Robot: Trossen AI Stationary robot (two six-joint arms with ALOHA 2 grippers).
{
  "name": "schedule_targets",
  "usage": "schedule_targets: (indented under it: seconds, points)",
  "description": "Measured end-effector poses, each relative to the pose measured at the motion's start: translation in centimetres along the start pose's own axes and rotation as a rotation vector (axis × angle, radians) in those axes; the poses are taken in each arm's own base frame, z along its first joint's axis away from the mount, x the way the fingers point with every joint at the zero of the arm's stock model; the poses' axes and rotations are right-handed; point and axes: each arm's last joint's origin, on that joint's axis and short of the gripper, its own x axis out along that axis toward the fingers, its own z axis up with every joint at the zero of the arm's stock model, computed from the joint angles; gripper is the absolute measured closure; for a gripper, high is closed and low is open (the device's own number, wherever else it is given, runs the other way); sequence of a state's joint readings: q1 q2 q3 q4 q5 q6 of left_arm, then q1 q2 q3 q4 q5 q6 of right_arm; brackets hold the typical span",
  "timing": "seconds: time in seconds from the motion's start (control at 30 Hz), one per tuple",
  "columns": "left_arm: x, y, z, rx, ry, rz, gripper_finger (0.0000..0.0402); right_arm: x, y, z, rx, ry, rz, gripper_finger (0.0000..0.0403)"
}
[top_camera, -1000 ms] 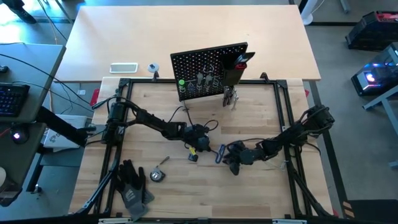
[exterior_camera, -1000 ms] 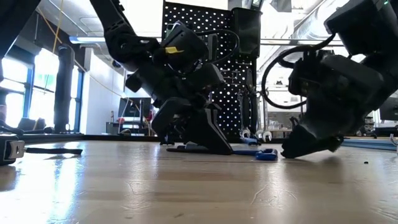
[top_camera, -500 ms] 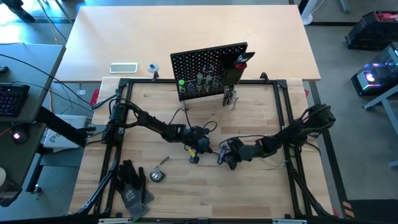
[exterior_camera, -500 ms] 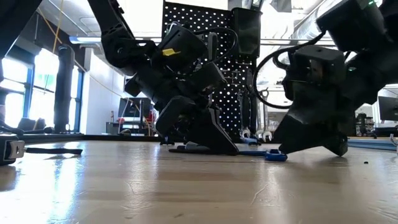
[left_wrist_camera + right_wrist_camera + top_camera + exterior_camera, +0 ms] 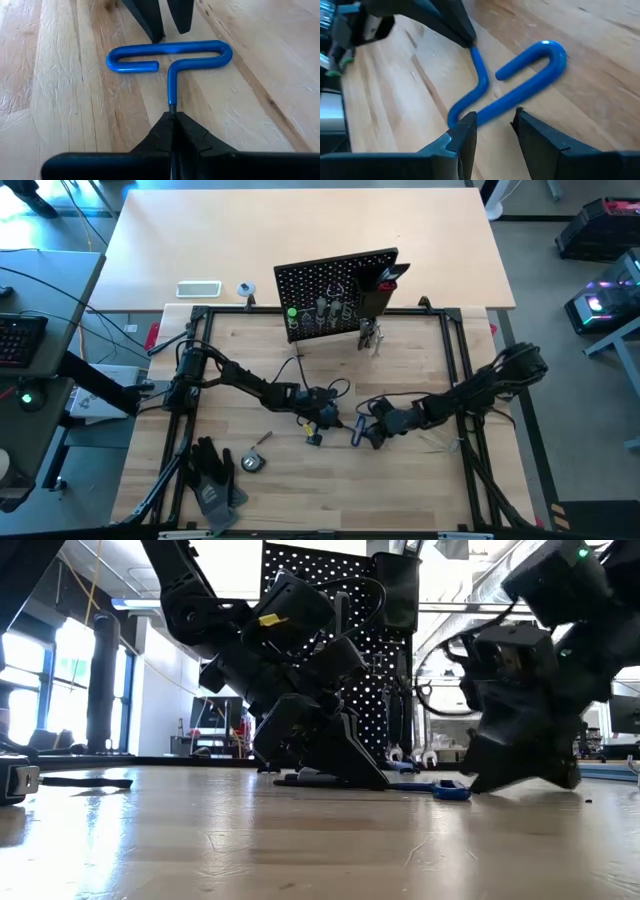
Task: Hang tools onto peg board
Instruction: Put the pick tool into the pegboard bin
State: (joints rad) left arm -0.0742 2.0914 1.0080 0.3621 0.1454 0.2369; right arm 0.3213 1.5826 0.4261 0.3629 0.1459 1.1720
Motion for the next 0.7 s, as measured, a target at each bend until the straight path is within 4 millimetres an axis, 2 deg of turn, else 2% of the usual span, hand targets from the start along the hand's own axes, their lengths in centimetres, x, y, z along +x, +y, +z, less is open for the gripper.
schedule_targets:
  seconds: [0.23,0.43,0.7]
  points:
    - [0.0,0.0,0.1,-0.021,-0.008,0.002,0.0401,-0.2,-0.2,0.0,-0.001,0.016,-0.047,0.0265]
    - [0.1,0.0,0.5,-0.051,-0.062,0.005,0.0401,0.8,-0.5,0.2,0.009,0.02,-0.083,0.0265]
    - [2.4,0.0,0.8,-0.097,-0.041,-0.026,0.0401,1.7,0.8,1.2,-0.062,0.025,-0.134,0.0265]
